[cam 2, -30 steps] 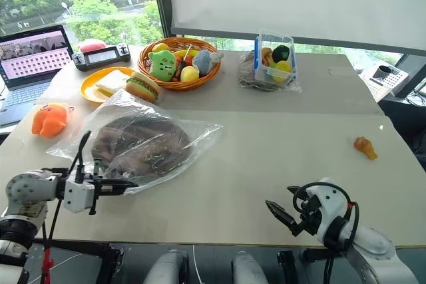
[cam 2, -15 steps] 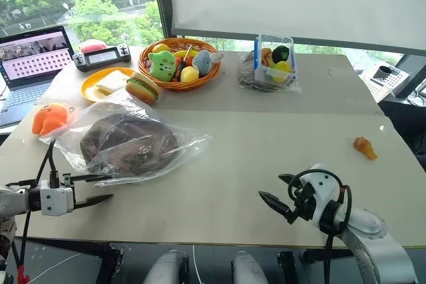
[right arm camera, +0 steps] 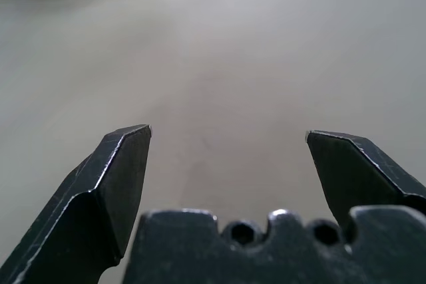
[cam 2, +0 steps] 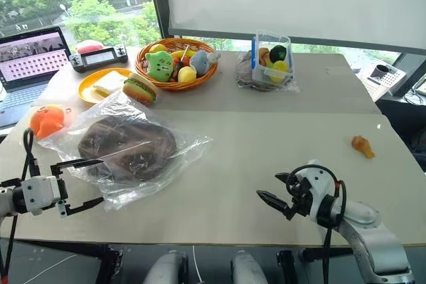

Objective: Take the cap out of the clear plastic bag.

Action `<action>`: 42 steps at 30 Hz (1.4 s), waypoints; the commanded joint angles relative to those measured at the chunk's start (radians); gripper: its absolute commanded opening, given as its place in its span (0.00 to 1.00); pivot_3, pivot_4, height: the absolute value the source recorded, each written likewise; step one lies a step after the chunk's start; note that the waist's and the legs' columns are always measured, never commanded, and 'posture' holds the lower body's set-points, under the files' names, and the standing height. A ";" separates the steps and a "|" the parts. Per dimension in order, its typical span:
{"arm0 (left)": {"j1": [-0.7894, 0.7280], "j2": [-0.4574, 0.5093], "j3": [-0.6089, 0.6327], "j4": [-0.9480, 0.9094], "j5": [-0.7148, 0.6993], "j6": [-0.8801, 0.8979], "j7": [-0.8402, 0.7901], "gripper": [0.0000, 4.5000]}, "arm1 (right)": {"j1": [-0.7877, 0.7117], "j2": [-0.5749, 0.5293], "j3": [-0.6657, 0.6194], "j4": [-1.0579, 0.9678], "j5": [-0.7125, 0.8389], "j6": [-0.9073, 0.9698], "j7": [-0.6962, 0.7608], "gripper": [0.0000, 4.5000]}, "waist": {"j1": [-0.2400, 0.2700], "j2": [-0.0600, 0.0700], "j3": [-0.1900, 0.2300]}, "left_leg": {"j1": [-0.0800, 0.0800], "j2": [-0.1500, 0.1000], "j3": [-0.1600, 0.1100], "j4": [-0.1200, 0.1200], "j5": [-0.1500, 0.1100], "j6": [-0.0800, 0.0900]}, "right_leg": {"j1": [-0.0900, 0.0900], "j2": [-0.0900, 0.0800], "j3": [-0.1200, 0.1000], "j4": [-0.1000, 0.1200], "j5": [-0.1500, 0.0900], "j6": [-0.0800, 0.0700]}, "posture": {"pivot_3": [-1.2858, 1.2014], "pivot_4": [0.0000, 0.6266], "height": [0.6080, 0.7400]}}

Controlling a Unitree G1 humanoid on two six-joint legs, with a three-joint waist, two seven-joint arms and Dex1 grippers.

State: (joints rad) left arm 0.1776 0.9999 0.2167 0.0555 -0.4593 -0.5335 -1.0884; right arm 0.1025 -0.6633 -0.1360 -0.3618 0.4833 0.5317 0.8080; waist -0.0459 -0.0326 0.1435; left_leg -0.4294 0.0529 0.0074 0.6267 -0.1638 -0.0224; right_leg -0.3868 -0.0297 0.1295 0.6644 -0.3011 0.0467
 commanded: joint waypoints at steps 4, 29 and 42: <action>0.162 -0.005 0.051 -0.515 -0.171 0.450 0.206 0.99 | -0.058 -0.010 0.014 0.009 -0.004 -0.025 0.032 1.00 | 0.002 0.000 0.001 | 0.000 0.000 0.000 0.000 0.000 0.000 | 0.001 -0.001 -0.001 -0.001 0.000 0.000 | 0.52 0.24 1.00; -0.118 -0.211 -0.274 -0.520 0.286 1.008 0.535 0.99 | -0.101 -0.088 0.129 -0.466 0.088 0.158 -0.108 1.00 | 0.002 -0.006 0.005 | -0.001 -0.002 -0.003 0.000 0.000 0.000 | 0.000 0.000 -0.002 -0.001 -0.003 0.003 | 0.52 0.24 1.00; -0.124 -0.277 -0.191 -0.593 0.149 1.460 0.572 0.59 | -0.053 -0.062 0.161 -0.449 0.030 0.126 -0.172 1.00 | -0.008 -0.006 0.005 | 0.002 -0.002 -0.004 -0.001 0.000 0.000 | 0.001 0.000 -0.002 0.000 -0.003 0.003 | 0.52 0.24 1.00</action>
State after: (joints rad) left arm 0.0076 0.7271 0.0368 -0.5719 -0.3060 0.9022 -0.5108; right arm 0.0510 -0.7298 0.0293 -0.7946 0.5211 0.6863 0.6406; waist -0.0535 -0.0383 0.1485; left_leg -0.4276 0.0513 0.0034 0.6259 -0.1638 -0.0225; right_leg -0.3856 -0.0293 0.1276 0.6642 -0.3043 0.0497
